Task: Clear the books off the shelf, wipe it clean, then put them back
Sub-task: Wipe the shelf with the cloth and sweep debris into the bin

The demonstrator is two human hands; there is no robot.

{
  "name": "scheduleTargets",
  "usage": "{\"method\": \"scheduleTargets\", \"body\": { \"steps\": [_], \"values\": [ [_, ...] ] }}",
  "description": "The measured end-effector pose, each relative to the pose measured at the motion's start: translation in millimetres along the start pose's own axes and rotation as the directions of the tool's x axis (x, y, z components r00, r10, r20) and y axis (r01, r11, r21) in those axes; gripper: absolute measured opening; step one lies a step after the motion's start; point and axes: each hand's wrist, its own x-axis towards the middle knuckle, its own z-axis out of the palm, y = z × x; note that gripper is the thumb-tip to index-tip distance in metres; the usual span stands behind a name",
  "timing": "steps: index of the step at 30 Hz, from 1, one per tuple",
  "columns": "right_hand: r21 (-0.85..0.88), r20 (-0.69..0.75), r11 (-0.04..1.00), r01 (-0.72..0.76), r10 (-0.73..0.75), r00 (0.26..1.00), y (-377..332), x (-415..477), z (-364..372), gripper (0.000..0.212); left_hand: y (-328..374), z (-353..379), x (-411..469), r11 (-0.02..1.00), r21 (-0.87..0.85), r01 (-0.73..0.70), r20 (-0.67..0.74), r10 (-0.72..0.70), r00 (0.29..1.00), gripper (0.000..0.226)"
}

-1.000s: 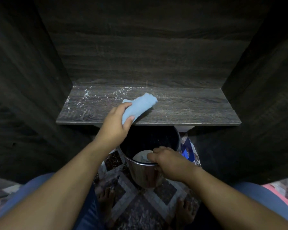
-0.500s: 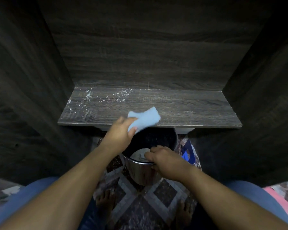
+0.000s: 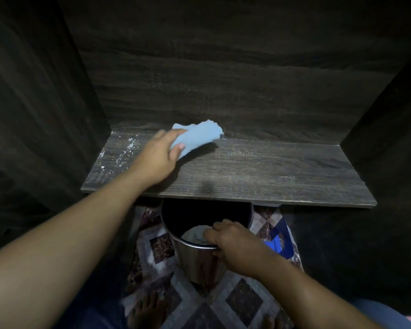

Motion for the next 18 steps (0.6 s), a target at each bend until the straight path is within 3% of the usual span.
{"method": "scheduleTargets", "body": {
  "steps": [6, 9, 14, 18],
  "values": [
    [0.004, -0.07, 1.0, 0.012, -0.012, 0.997, 15, 15, 14, 0.03, -26, 12, 41, 0.981, 0.178, -0.079, 0.011, 0.078, 0.997, 0.036],
    [0.021, -0.088, 1.0, 0.003, -0.001, 0.996, 19, 16, 16, 0.032, -39, 18, 44, 0.954, 0.287, -0.09, 0.098, 0.064, 0.993, 0.032],
    [0.088, -0.079, 0.996, 0.0, 0.007, 0.997, 20, 12, 13, 0.039, -43, 24, 33, 0.983, 0.182, -0.019, 0.176, -0.013, 0.984, 0.032],
    [0.075, -0.04, 0.997, -0.015, 0.018, 0.999, 18, 7, 12, 0.03, -29, 26, 19, 0.993, 0.117, -0.002, 0.206, -0.022, 0.978, 0.032]
  ]
}}
